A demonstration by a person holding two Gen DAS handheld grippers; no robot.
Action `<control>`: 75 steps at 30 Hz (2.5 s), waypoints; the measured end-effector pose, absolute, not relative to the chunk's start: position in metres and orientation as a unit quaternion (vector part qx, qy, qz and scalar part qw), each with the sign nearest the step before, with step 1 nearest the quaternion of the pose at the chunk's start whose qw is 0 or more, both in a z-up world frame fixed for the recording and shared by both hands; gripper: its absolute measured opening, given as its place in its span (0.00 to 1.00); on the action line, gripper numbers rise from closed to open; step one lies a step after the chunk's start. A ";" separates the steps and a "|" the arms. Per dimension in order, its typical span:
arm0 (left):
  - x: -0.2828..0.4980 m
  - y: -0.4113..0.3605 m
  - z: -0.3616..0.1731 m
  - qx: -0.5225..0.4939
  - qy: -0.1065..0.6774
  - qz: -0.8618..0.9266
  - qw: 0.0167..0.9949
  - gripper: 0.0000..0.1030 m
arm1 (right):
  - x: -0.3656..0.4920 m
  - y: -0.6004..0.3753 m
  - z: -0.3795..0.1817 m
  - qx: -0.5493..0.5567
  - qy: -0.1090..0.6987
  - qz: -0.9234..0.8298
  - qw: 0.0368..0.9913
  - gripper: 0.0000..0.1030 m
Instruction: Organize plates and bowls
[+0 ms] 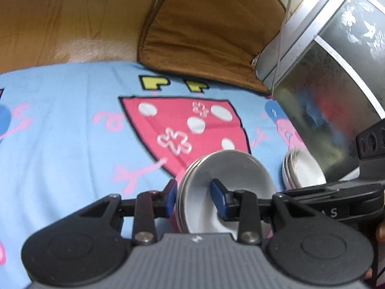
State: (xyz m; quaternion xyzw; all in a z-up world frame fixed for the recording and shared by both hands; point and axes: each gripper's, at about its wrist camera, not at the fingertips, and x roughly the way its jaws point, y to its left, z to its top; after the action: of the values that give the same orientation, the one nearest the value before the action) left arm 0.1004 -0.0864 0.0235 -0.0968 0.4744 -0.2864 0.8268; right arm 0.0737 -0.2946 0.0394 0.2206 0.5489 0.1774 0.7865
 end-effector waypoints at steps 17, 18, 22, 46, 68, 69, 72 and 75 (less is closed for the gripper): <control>0.089 -0.071 0.009 -0.104 0.471 -0.273 0.832 0.46 | 0.062 -0.289 0.034 0.229 0.528 0.184 0.797 0.40; 0.089 -0.071 0.009 -0.106 0.471 -0.274 0.832 0.44 | 0.063 -0.289 0.033 0.234 0.529 0.186 0.794 0.40; 0.089 -0.078 0.014 -0.113 0.474 -0.282 0.826 0.27 | 0.060 -0.287 0.036 0.231 0.525 0.181 0.799 0.38; 0.092 -0.172 0.076 -0.073 0.450 -0.343 0.821 0.30 | 0.029 -0.371 0.085 0.277 0.470 0.114 0.830 0.33; 0.106 -0.282 0.037 -0.044 0.512 -0.392 0.763 0.30 | 0.010 -0.464 0.058 0.313 0.480 0.029 0.819 0.35; 0.105 -0.282 0.038 -0.039 0.508 -0.391 0.766 0.32 | 0.010 -0.464 0.059 0.309 0.475 0.026 0.824 0.36; 0.104 -0.281 0.042 -0.035 0.499 -0.391 0.773 0.35 | 0.009 -0.463 0.064 0.284 0.458 0.017 0.842 0.42; 0.103 -0.276 0.047 -0.038 0.491 -0.395 0.776 0.43 | 0.003 -0.461 0.072 0.263 0.439 0.016 0.859 0.44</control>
State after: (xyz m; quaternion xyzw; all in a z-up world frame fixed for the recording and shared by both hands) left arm 0.1032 -0.2756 0.0466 -0.0384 0.4907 -0.3951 0.7757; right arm 0.0034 -0.4613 0.0724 0.2633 0.4394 0.0158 0.8587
